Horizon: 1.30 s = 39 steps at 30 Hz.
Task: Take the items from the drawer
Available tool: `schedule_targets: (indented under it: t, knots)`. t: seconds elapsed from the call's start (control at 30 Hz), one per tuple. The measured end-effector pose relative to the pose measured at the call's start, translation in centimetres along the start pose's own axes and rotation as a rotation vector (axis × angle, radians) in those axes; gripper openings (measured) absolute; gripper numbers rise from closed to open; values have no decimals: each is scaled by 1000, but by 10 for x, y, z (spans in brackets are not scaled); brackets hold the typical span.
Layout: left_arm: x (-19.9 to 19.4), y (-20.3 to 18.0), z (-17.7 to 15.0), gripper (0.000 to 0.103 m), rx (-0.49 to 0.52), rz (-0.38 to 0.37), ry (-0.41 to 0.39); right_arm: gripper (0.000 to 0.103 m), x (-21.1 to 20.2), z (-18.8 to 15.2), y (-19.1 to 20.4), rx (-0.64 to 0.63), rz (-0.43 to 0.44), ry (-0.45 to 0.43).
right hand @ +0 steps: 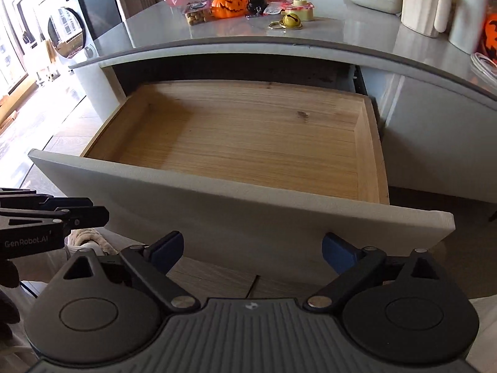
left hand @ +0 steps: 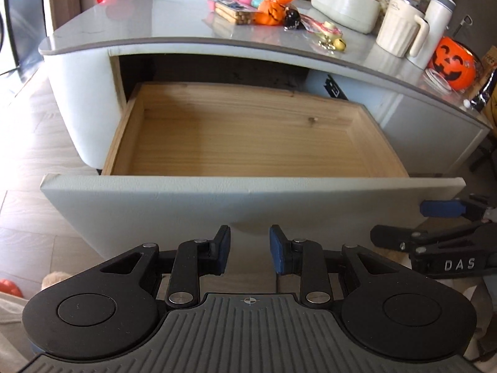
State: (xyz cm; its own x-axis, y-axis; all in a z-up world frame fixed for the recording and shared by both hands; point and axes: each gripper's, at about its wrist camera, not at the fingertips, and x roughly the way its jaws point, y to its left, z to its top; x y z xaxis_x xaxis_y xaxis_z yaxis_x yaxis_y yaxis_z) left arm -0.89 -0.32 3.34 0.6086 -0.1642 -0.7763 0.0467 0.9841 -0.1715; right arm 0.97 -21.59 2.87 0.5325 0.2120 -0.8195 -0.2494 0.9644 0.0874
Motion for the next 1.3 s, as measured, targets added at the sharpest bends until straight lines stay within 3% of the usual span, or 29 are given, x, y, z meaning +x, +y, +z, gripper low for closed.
schedule_targets:
  t: [0.23, 0.47, 0.67, 0.8, 1.1, 1.2, 1.3]
  knots:
    - [37, 3, 43, 31, -62, 5, -71, 97, 26, 31, -11, 30, -28, -85]
    - [76, 11, 82, 31, -126, 10, -164, 97, 74, 70, -10, 30, -151, -243]
    - [96, 15, 104, 32, -139, 11, -188, 97, 93, 99, -21, 84, -152, -279]
    - [96, 16, 104, 32, -137, 7, -178, 101, 96, 110, -27, 146, -128, -273]
    - [97, 19, 100, 32, -162, -6, -201, 103, 99, 111, -26, 151, -124, -275]
    - [98, 24, 94, 32, -214, -35, -224, 103, 98, 109, -26, 151, -122, -281]
    - [104, 40, 91, 31, -352, -119, -206, 103, 97, 107, -28, 162, -109, -291]
